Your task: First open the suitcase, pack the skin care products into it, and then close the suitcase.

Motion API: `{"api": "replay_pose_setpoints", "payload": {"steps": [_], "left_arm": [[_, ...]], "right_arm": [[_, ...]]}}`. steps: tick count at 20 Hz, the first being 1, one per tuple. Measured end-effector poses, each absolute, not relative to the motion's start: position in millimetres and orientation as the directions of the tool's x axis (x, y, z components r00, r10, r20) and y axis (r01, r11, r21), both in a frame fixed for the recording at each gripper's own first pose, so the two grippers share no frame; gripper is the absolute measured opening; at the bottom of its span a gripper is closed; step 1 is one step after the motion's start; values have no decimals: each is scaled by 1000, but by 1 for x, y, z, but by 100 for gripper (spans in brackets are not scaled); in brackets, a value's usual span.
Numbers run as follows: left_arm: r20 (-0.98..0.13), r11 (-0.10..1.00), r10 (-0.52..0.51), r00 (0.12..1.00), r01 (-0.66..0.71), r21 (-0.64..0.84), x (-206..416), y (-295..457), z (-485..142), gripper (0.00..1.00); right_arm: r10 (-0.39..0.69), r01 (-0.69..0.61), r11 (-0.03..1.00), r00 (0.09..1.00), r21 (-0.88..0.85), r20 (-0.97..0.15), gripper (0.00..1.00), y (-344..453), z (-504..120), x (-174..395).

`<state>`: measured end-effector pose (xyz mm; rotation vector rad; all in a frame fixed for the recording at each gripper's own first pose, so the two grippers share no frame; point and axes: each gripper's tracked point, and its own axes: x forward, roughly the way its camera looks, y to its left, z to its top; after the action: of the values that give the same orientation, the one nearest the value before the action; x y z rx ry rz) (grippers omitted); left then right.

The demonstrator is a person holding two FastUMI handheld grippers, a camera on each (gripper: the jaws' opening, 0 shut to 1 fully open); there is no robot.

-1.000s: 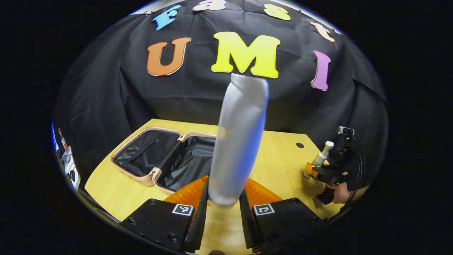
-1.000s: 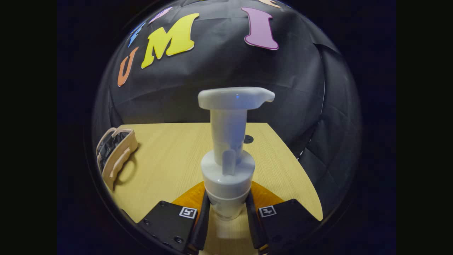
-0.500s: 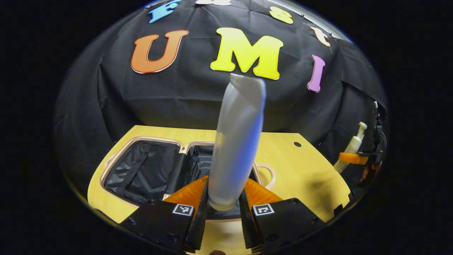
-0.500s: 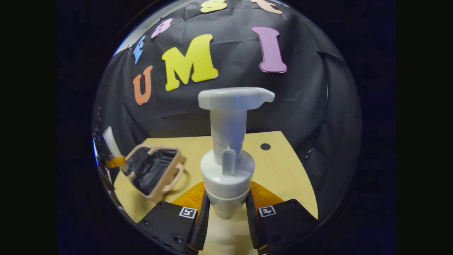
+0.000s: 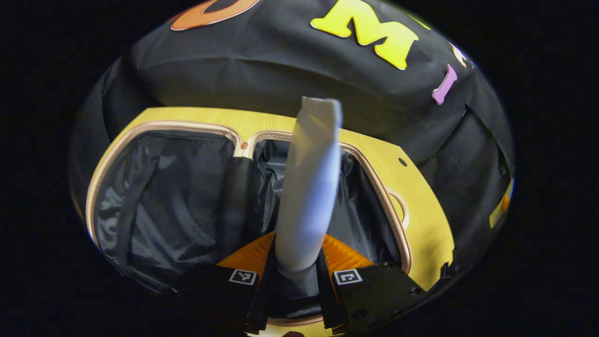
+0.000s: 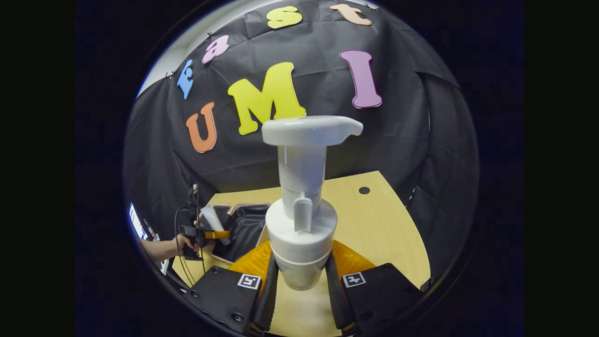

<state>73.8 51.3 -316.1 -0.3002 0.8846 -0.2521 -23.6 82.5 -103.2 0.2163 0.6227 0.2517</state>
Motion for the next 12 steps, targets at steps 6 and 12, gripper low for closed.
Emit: {"api": "replay_pose_setpoints", "payload": {"steps": [6,12], "left_arm": [[-860,933,-313,403,-37,-357,78,43,-338,46],[-925,968,-235,300,-17,-252,78,46,-351,46]], "right_arm": [[285,-166,951,792,259,-540,46,95,-88,-41],[303,-183,947,781,263,-546,46,109,-88,-35]]}}
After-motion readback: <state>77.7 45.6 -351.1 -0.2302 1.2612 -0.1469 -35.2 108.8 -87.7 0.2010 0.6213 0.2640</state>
